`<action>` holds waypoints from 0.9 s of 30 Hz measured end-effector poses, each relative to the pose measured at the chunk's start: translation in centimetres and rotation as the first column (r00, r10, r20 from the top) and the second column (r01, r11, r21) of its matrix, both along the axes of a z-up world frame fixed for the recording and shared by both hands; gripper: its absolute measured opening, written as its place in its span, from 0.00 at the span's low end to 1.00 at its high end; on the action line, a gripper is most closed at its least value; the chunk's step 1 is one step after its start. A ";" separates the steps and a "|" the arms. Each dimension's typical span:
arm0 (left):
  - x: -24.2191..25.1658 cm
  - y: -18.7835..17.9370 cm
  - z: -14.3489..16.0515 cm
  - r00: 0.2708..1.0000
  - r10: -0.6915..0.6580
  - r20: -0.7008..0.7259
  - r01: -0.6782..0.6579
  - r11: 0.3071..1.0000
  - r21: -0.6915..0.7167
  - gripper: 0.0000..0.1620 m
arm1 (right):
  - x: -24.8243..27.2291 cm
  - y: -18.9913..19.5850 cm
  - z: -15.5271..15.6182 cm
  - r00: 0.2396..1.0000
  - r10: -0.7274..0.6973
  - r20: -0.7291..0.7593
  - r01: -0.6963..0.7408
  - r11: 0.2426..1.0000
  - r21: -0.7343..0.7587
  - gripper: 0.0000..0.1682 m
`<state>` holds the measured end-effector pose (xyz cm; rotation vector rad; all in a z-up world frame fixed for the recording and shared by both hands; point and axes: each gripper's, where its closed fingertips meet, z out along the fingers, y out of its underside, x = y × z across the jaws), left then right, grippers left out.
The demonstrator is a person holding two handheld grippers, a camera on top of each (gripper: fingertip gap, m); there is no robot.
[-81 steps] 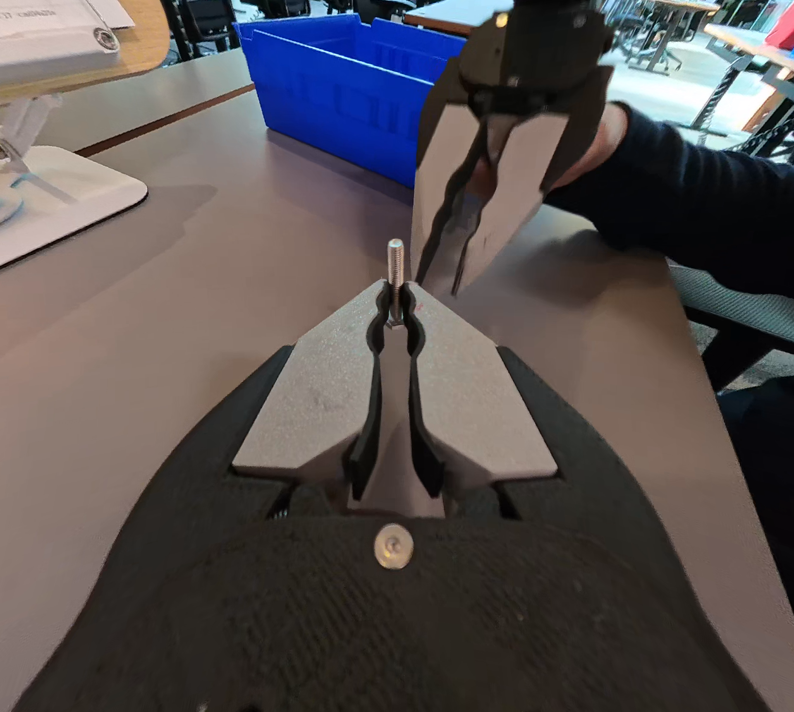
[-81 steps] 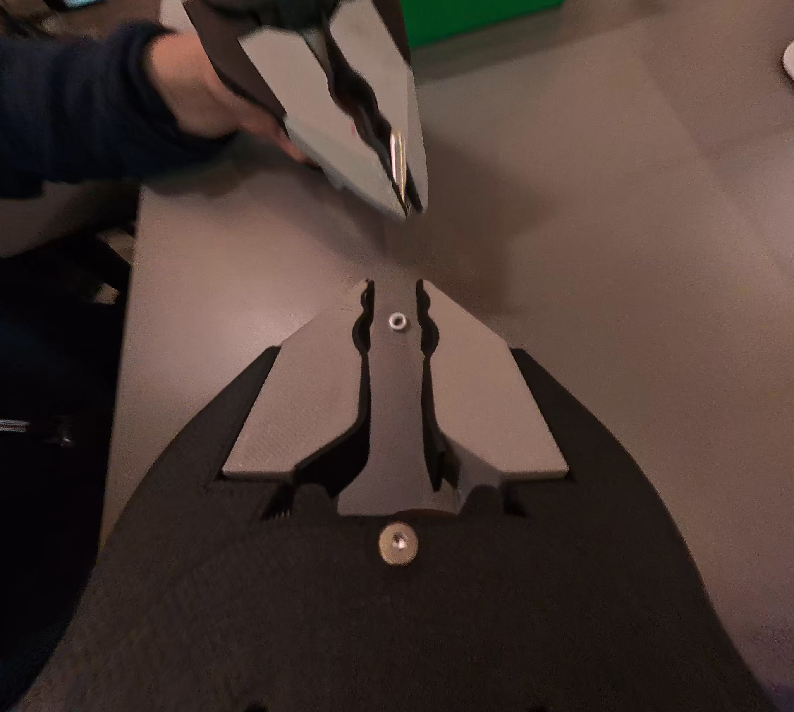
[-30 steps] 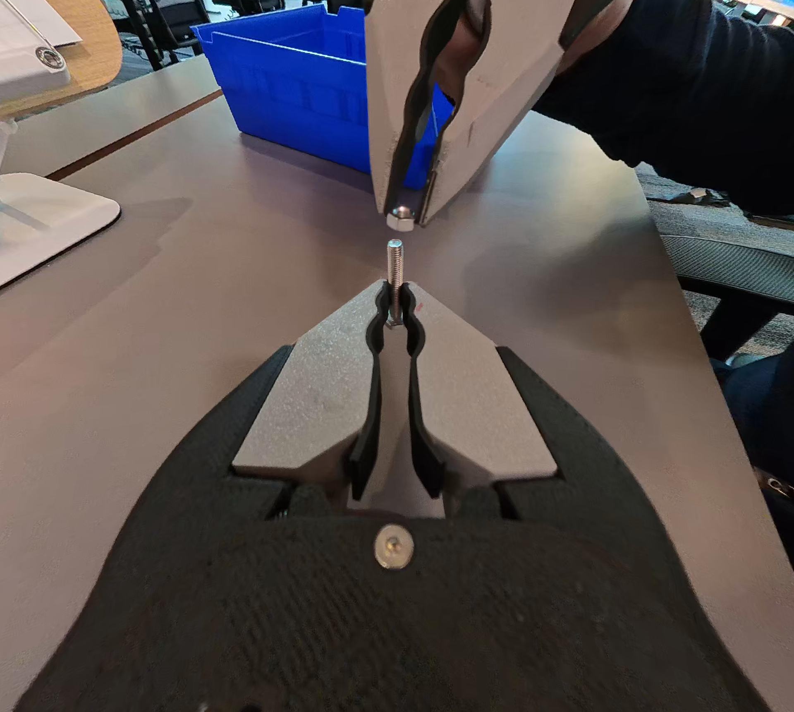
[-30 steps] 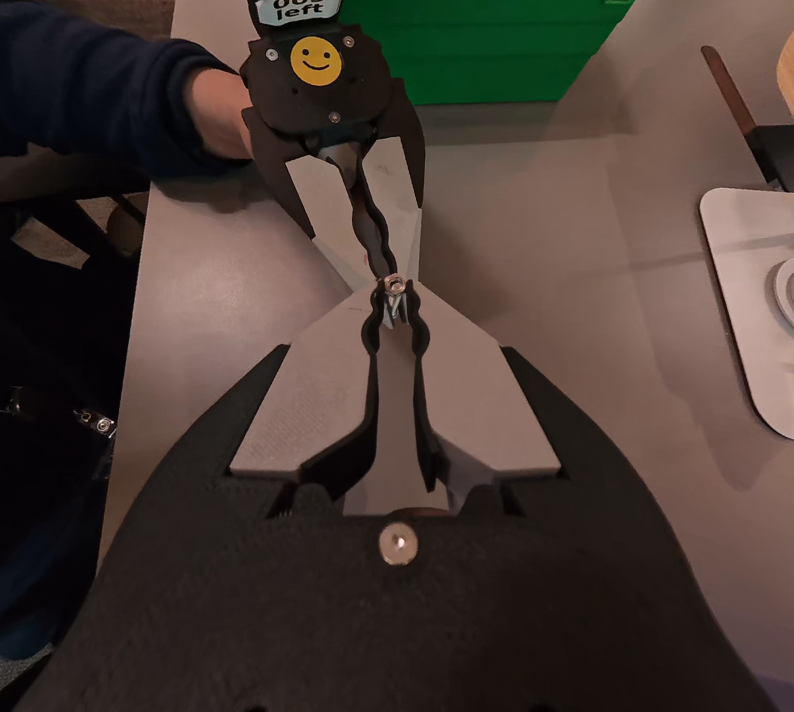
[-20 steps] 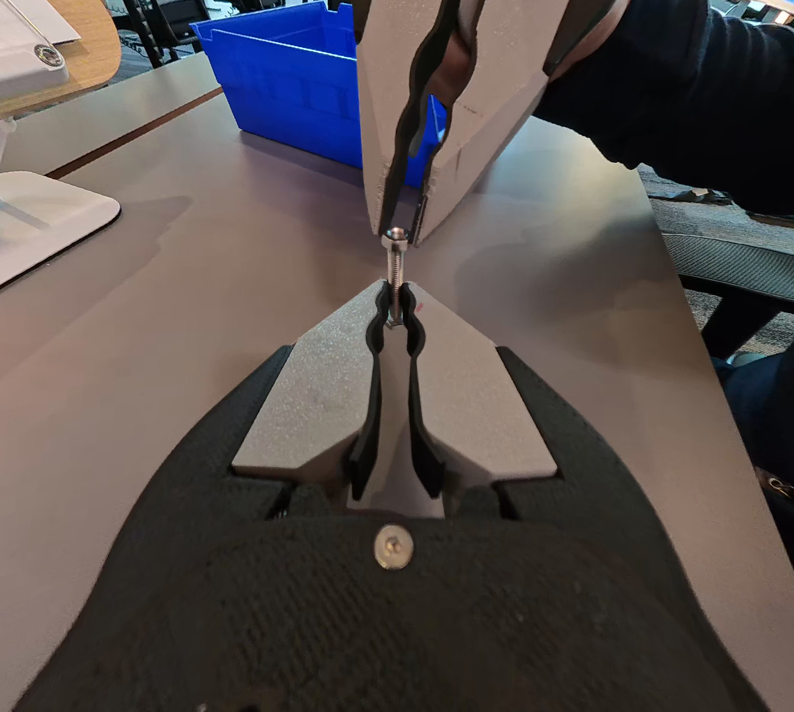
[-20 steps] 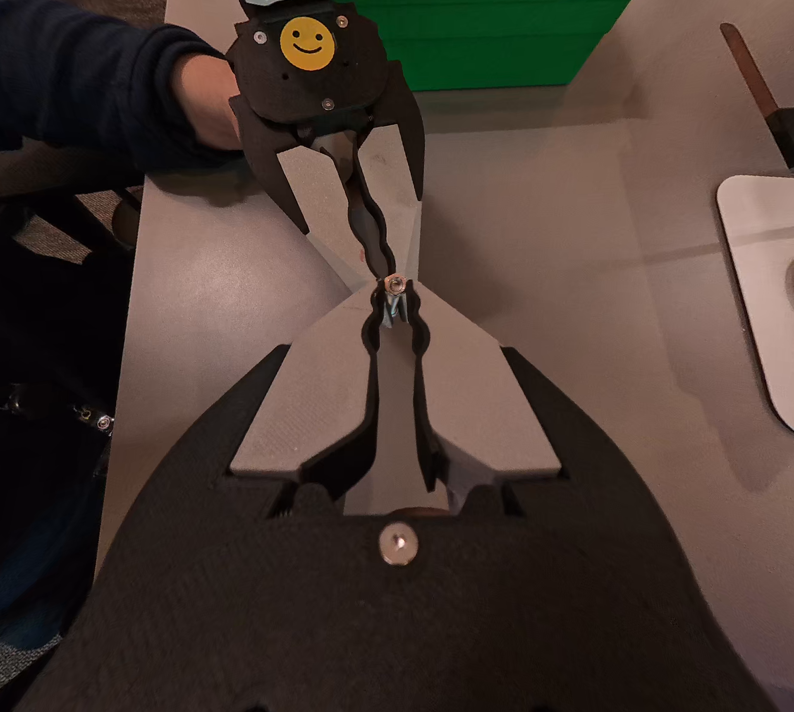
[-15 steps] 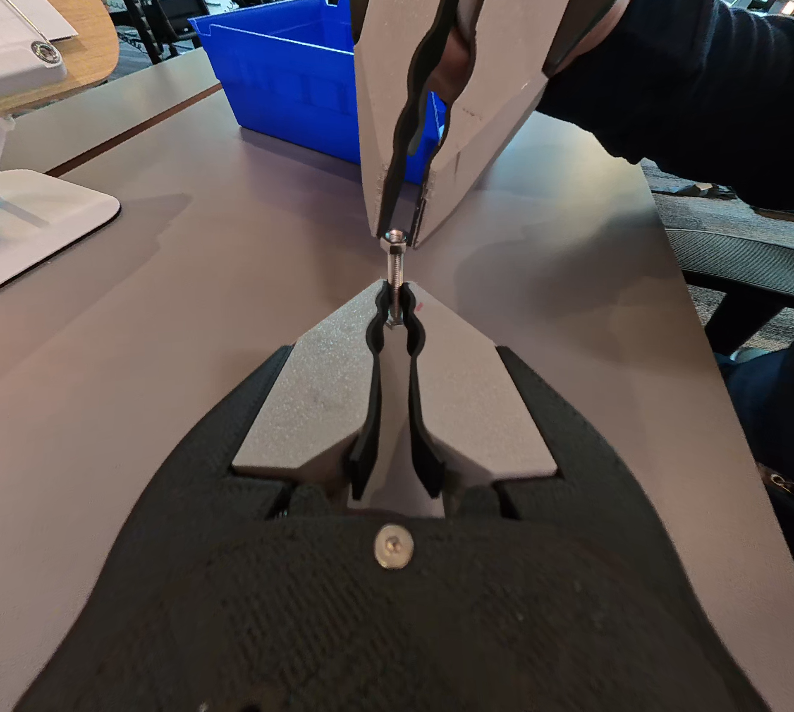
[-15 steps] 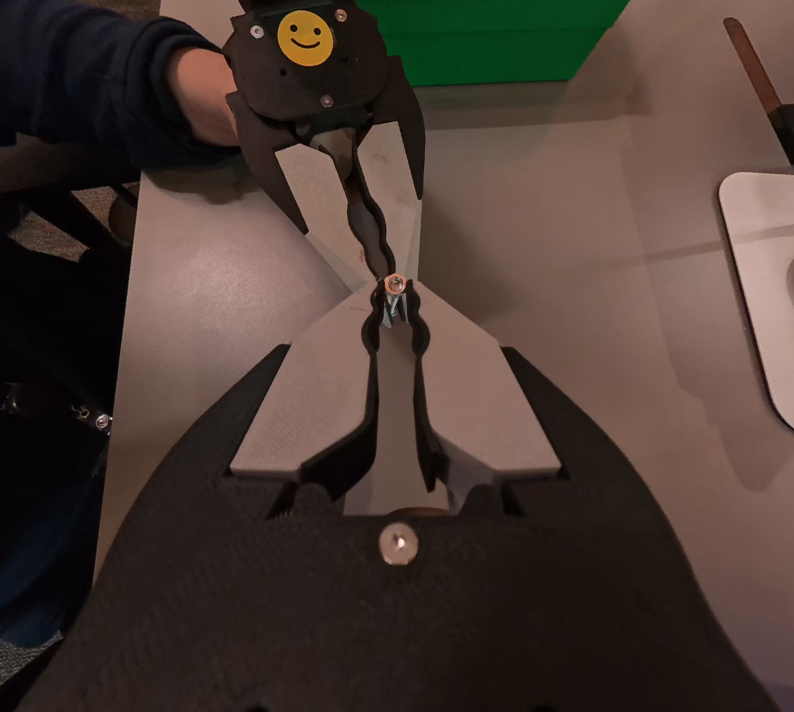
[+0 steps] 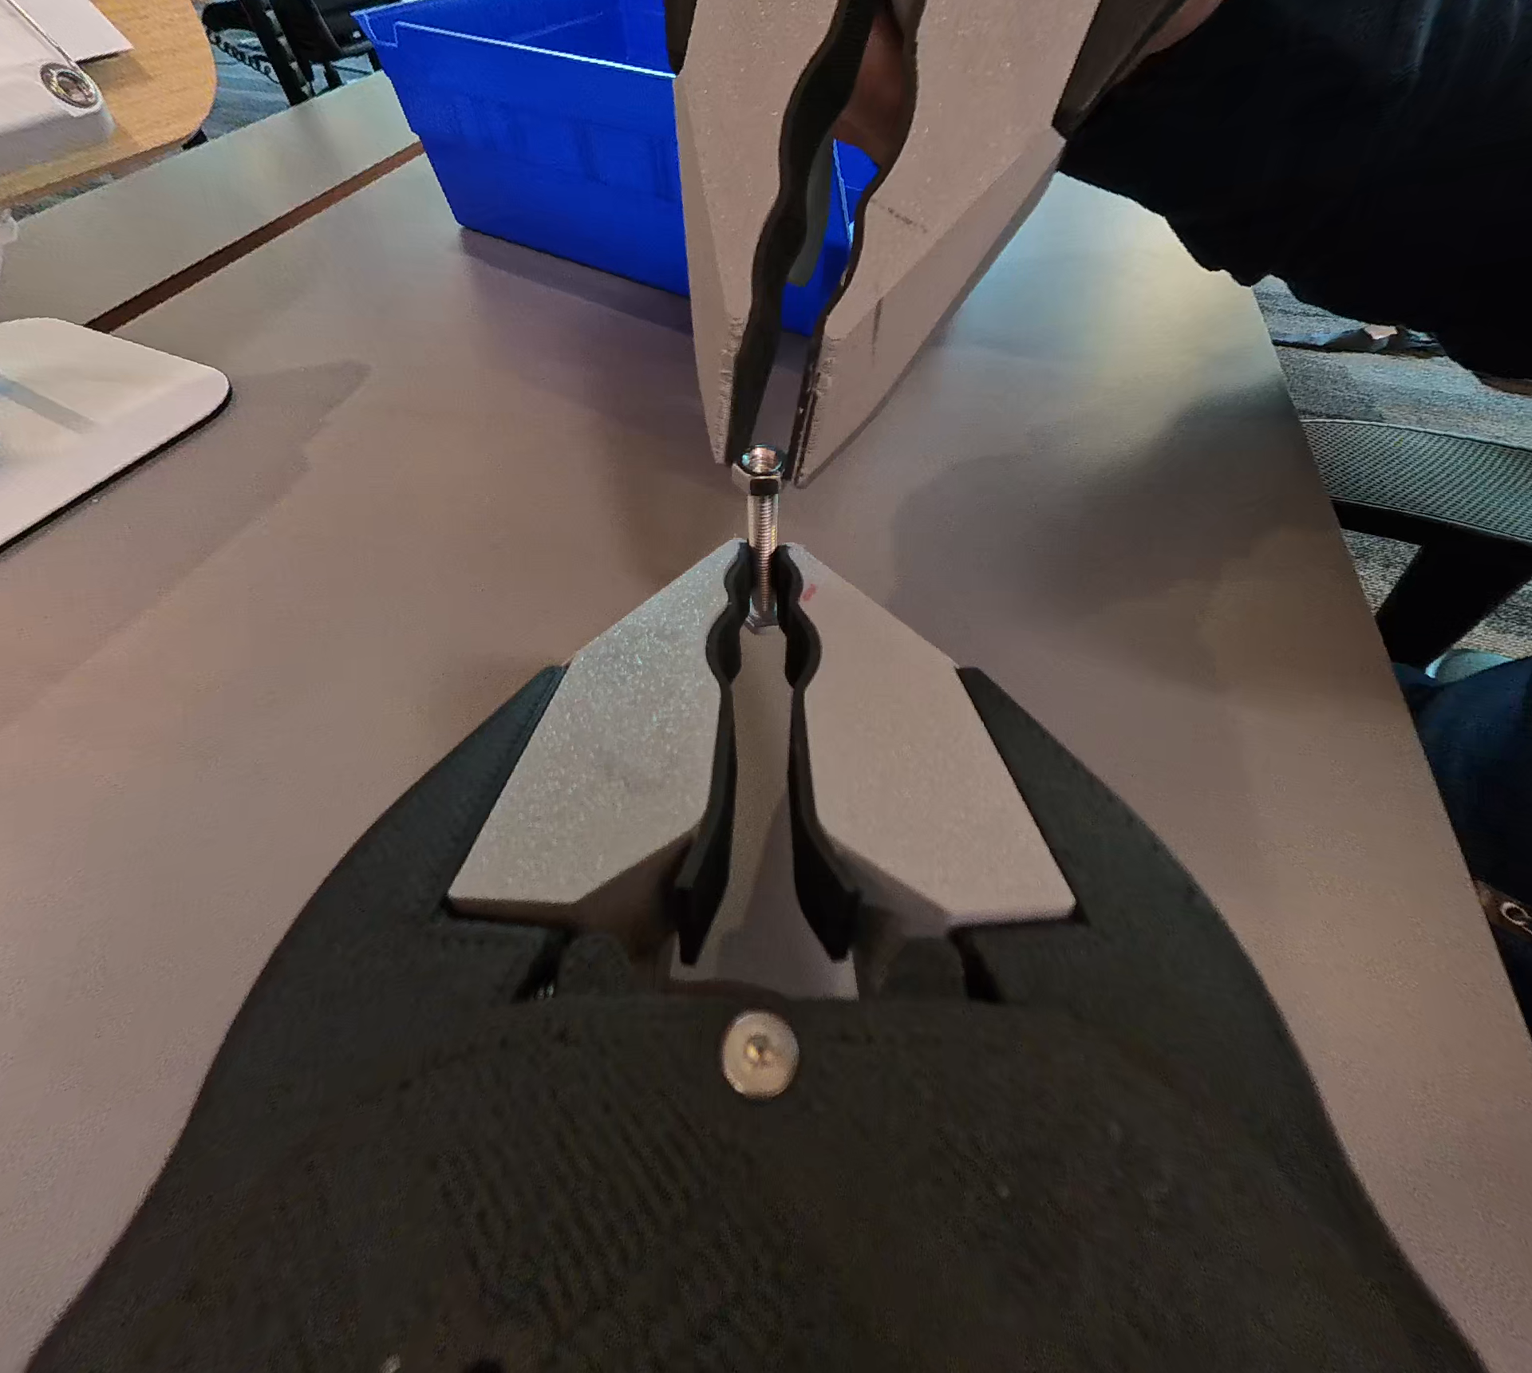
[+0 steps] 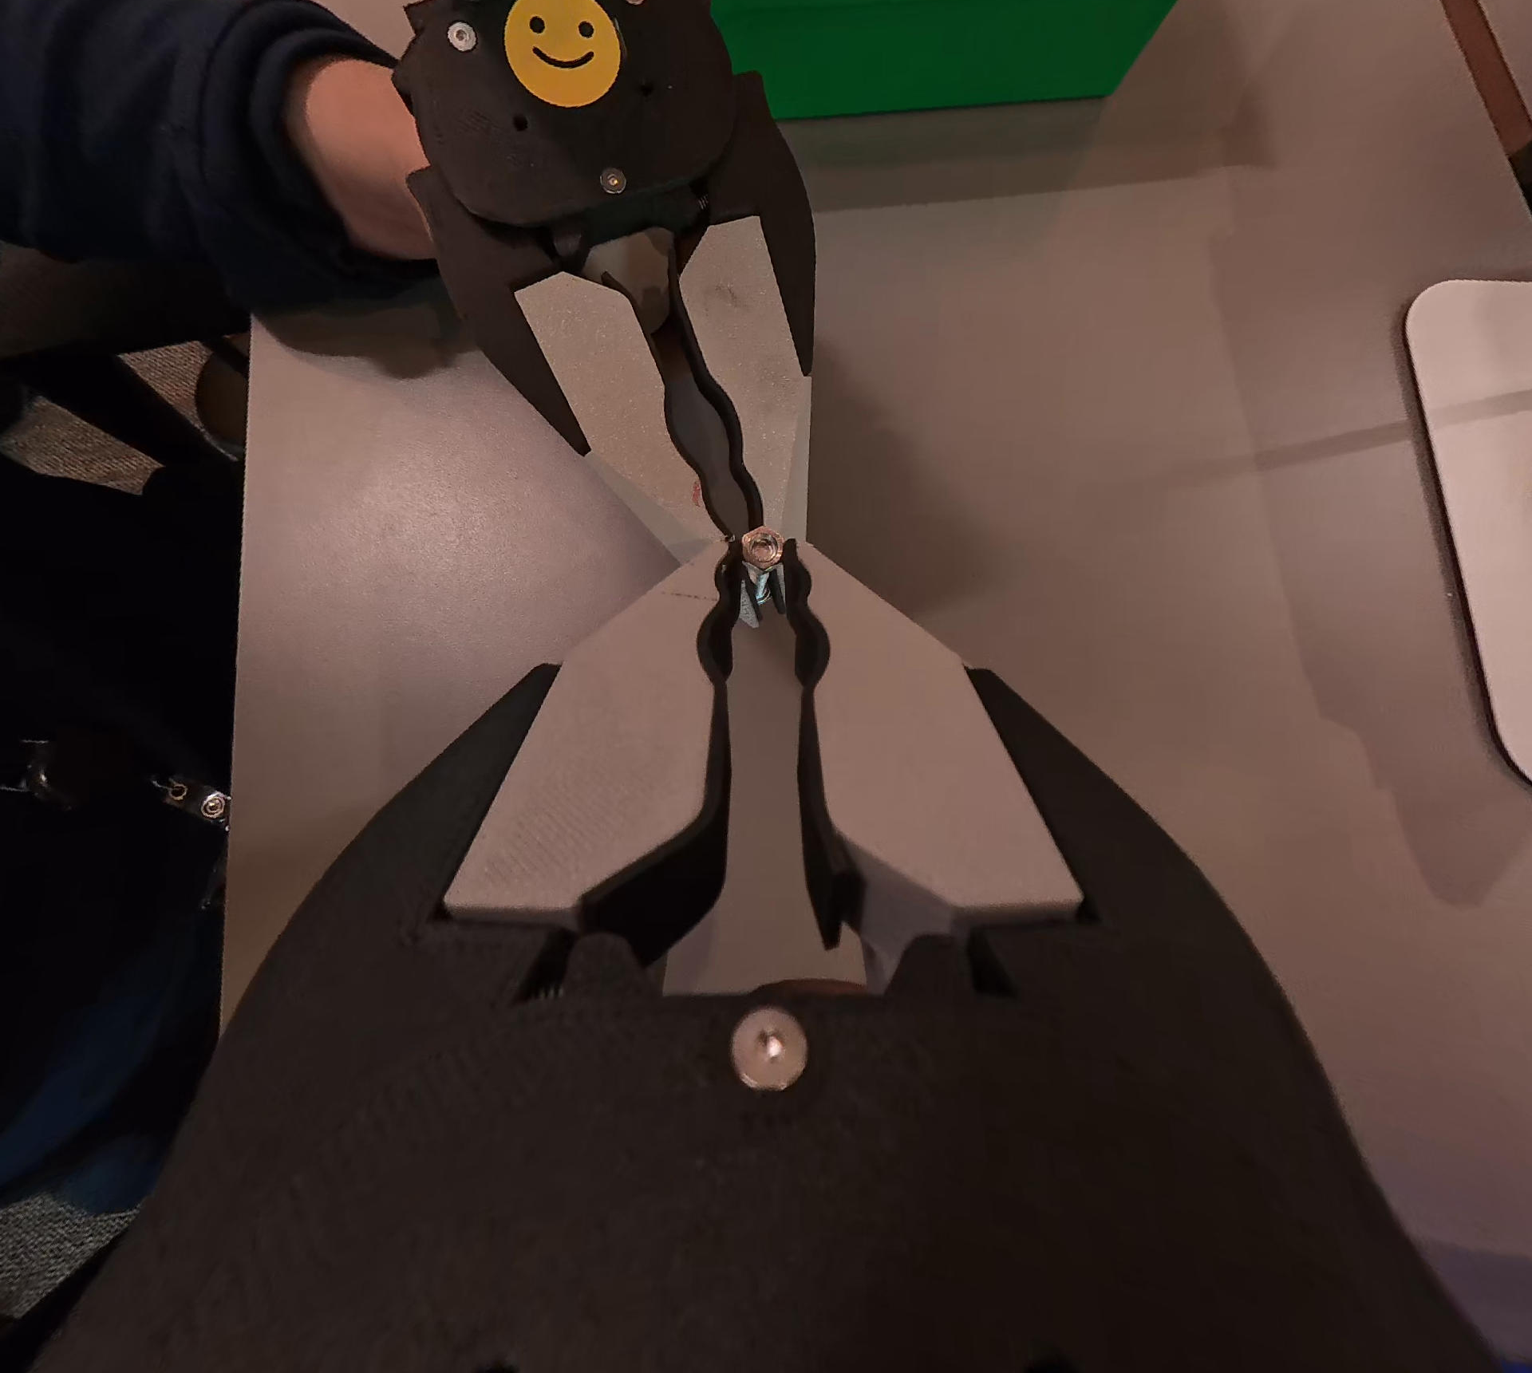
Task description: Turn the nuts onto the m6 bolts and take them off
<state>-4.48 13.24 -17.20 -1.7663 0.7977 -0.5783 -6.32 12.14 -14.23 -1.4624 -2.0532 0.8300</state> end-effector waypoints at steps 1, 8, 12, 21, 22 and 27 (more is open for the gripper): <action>0.0 0.0 0.0 1.000 0.002 -0.002 -0.002 1.000 0.001 0.02 | 0.0 0.0 0.0 1.000 -0.006 0.001 0.006 1.000 -0.004 0.04; -0.1 0.2 -0.1 0.999 0.026 -0.023 -0.026 1.000 0.015 0.02 | -0.1 0.1 -0.1 0.997 -0.075 0.010 0.075 0.997 -0.026 0.04; -0.1 0.3 -0.1 0.999 0.034 -0.025 -0.034 0.999 0.019 0.02 | -0.2 0.1 -0.1 0.994 -0.107 0.013 0.107 0.994 -0.026 0.04; -0.2 0.4 0.0 0.999 0.035 -0.009 -0.035 0.999 0.016 0.02 | -0.4 0.1 0.1 0.993 -0.119 -0.006 0.119 0.992 -0.038 0.04; -0.2 0.4 0.1 0.999 0.035 -0.008 -0.035 0.999 0.016 0.02 | -0.4 0.1 0.1 0.993 -0.119 -0.010 0.118 0.992 -0.041 0.04; -0.2 0.4 0.1 0.999 0.033 -0.005 -0.033 0.999 0.017 0.02 | -0.3 0.1 0.1 0.993 -0.118 -0.020 0.117 0.992 -0.057 0.04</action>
